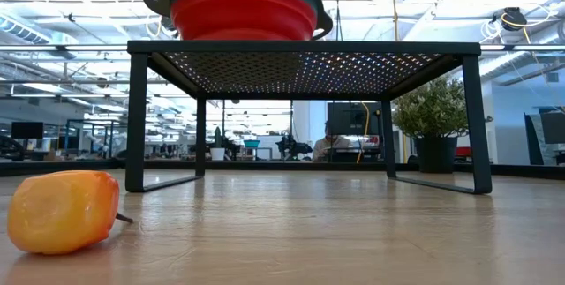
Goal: Pick & Place Fruit
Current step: Put the orange pear into the red strainer bowl on the shelf
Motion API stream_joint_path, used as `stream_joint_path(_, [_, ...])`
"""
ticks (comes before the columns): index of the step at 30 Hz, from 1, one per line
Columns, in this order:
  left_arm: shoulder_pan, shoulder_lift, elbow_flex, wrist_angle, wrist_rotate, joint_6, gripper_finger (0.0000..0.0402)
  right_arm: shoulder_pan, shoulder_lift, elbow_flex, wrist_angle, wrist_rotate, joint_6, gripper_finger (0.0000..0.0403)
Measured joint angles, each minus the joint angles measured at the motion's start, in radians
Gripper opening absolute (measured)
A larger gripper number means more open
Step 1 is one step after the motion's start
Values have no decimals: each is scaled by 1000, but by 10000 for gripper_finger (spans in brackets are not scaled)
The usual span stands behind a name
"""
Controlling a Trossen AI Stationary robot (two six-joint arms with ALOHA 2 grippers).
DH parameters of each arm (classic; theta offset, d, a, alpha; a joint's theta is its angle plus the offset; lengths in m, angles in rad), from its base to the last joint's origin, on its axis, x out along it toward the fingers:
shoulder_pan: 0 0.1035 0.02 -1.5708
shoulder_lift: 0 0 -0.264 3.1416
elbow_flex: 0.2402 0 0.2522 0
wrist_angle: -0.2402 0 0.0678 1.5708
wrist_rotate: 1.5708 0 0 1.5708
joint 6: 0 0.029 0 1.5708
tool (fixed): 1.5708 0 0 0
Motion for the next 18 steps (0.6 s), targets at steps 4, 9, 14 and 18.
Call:
stream_joint_path(4, [0, 0, 0, -5, -25, 8, 170, 0, 0, 0, 0, 0, 0, 4])
stream_joint_path(9, [0, -2, 0, -5, -25, 67, 213, 0, 0, 0, 0, 0, 0, 4])
stream_joint_path(14, [0, -62, 0, 3, -24, 44, 226, 0, 0, 0, 0, 0, 0, 4])
stream_joint_path(18, [-20, -133, 0, 10, 1, -58, 227, 0, 0, 0, 0, 0, 0, 4])
